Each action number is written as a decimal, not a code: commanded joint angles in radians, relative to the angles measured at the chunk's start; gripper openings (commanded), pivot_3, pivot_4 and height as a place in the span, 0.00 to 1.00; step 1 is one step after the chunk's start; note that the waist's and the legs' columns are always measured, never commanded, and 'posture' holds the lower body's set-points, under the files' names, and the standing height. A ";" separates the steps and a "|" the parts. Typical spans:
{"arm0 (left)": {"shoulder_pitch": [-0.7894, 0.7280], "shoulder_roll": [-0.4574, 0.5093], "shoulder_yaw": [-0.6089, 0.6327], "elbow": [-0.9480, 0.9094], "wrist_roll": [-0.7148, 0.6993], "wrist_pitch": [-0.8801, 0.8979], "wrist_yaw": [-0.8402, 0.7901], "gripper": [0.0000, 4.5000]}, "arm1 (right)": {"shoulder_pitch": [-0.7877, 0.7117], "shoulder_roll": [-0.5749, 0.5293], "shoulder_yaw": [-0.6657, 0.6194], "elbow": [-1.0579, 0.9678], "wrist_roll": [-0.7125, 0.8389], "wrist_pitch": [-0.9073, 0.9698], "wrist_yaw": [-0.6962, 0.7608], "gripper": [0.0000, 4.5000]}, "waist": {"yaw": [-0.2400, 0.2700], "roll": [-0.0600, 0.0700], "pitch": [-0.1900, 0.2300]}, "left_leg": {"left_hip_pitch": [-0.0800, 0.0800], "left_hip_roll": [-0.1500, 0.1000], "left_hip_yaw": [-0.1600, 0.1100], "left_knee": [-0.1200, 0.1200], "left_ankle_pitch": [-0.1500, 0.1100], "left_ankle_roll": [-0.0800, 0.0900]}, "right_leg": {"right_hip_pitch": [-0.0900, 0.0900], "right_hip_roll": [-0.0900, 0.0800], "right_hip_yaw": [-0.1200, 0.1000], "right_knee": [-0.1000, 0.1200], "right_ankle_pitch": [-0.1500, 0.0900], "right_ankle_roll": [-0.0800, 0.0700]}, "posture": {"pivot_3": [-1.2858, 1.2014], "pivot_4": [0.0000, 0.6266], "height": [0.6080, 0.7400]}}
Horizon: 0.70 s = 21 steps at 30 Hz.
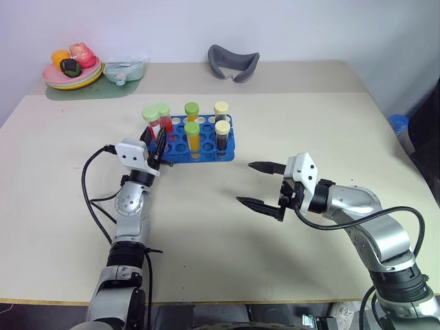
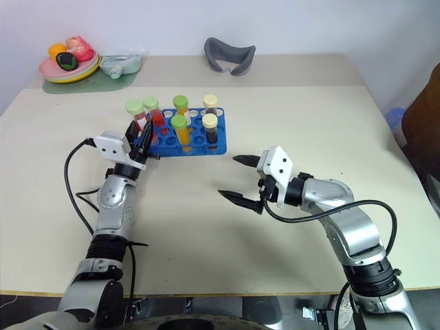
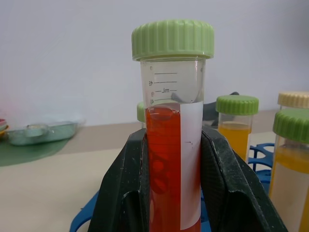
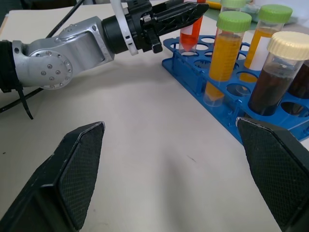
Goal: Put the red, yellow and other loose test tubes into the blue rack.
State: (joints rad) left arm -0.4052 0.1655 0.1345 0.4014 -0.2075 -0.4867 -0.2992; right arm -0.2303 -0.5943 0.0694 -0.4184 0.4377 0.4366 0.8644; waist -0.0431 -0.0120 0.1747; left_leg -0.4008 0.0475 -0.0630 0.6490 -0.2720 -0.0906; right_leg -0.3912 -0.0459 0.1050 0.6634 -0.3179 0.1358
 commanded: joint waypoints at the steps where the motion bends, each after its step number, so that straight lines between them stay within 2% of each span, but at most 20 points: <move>1: 0.004 -0.010 0.004 0.013 -0.005 -0.009 -0.007 0.18 | 0.007 0.002 -0.015 -0.045 0.017 -0.007 -0.006 1.00 | 0.000 0.000 0.000 | 0.000 0.000 0.000 0.000 0.000 0.000 | 0.000 0.000 0.000 0.000 0.000 0.000 | 0.52 0.24 1.00; 19: -0.006 -0.025 -0.003 0.033 0.010 0.001 -0.023 0.18 | 0.019 0.005 -0.003 -0.061 0.018 -0.003 -0.022 1.00 | 0.001 0.000 0.000 | 0.002 0.000 0.000 -0.001 0.000 0.000 | 0.002 0.000 0.000 -0.001 0.000 0.000 | 0.52 0.24 1.00; 21: -0.005 -0.025 0.001 0.031 0.004 0.009 -0.019 0.40 | 0.020 0.004 -0.002 -0.061 0.018 -0.003 -0.021 1.00 | 0.001 0.000 0.000 | 0.002 0.000 0.000 -0.001 0.000 0.000 | 0.002 0.000 0.000 -0.001 0.000 0.000 | 0.52 0.24 1.00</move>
State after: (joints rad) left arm -0.4134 0.1426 0.1321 0.4571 -0.2049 -0.4795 -0.3226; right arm -0.2101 -0.5920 0.0711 -0.4307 0.4388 0.4377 0.8419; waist -0.0424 -0.0121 0.1747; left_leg -0.3989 0.0475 -0.0630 0.6480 -0.2722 -0.0904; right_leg -0.3895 -0.0458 0.1050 0.6626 -0.3179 0.1358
